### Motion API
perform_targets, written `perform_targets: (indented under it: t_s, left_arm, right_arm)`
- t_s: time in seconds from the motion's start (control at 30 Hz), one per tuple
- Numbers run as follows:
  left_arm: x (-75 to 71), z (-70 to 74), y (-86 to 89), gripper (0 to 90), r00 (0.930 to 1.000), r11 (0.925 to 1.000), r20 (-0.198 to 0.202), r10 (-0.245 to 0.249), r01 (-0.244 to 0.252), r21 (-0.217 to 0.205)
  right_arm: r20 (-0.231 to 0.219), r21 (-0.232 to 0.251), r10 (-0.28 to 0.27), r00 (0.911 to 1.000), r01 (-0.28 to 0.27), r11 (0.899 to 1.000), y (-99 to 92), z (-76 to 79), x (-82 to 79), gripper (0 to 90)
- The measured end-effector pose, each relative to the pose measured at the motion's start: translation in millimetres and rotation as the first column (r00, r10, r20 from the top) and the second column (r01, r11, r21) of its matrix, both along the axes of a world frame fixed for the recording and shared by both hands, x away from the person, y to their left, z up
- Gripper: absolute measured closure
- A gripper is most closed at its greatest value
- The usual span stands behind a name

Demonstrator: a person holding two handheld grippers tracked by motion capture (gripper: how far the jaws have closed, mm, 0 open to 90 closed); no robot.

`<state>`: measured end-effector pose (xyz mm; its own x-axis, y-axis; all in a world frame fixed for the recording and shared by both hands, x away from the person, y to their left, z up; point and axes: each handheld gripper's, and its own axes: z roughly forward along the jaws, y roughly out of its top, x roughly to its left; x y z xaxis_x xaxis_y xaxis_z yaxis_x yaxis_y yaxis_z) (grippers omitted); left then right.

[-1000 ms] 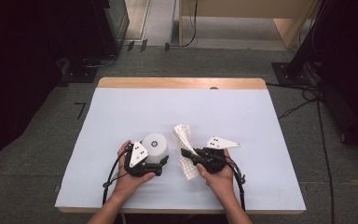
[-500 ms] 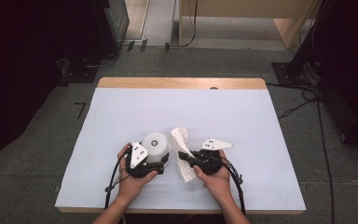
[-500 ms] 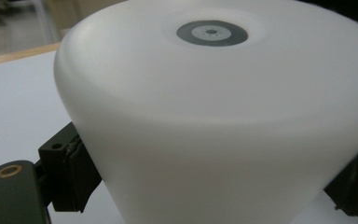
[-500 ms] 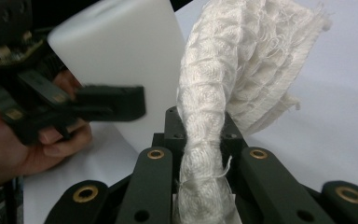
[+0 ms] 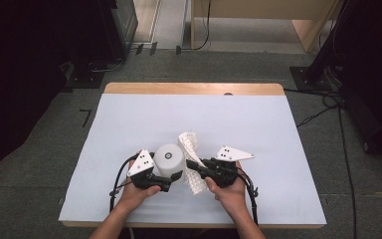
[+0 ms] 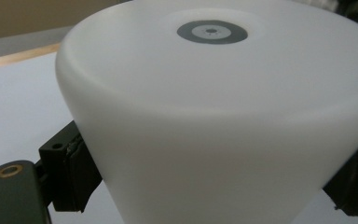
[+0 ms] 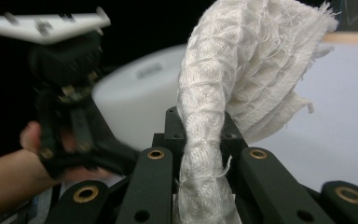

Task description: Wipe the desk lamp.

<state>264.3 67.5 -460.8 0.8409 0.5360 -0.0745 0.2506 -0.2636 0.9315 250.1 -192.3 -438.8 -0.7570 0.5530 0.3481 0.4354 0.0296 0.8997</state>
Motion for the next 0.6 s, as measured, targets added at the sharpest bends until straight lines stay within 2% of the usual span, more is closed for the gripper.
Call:
perform_targets:
  t_s: [0.1, 0.17, 0.23, 0.3, 0.4, 0.5, 0.6]
  left_arm:
    - [-0.6, 0.7, -1.3, 8.9, 0.9999, 0.9999, 0.002, -0.011, 0.011, -0.013]
    - [-0.2, 2.9, 0.4, 8.9, 0.9999, 0.9996, 0.005, -0.013, 0.013, -0.027]
    - [0.3, 5.5, 3.2, 8.9, 0.9999, 0.9992, 0.010, -0.003, 0.004, -0.039]
    - [1.2, 7.8, 6.7, 8.9, 0.9999, 0.9985, 0.014, 0.000, 0.000, -0.055]
    - [1.3, 9.5, 10.0, 8.9, 0.9998, 0.9975, 0.020, -0.003, 0.005, -0.071]
    - [1.7, 8.3, 9.6, 8.9, 0.9997, 0.9970, 0.021, -0.015, 0.017, -0.075]
    - [2.3, 3.1, 6.7, 8.9, 0.9990, 0.9990, 0.036, -0.028, 0.029, -0.033]
  right_arm:
    - [0.032, 0.018, 0.008, 0.9994, -0.008, 1.000, -4.0, 9.6, -3.1, 79.9]
    - [0.021, 0.020, 0.012, 0.9997, -0.012, 1.000, -4.7, 6.4, -1.9, 79.9]
    - [-0.018, 0.009, 0.010, 0.9998, -0.010, 1.000, -2.5, -3.8, 1.5, 79.9]
    - [-0.074, -0.026, 0.012, 0.9972, -0.014, 1.000, 1.2, -17.1, 6.3, 79.8]
    - [-0.102, -0.038, 0.015, 0.9947, -0.019, 0.999, 4.6, -24.8, 8.5, 79.8]
    - [-0.088, -0.043, 0.008, 0.9961, -0.011, 0.999, 4.2, -22.0, 8.2, 79.9]
    - [-0.052, -0.012, 0.004, 0.9986, -0.005, 1.000, 1.3, -14.7, 5.4, 79.9]
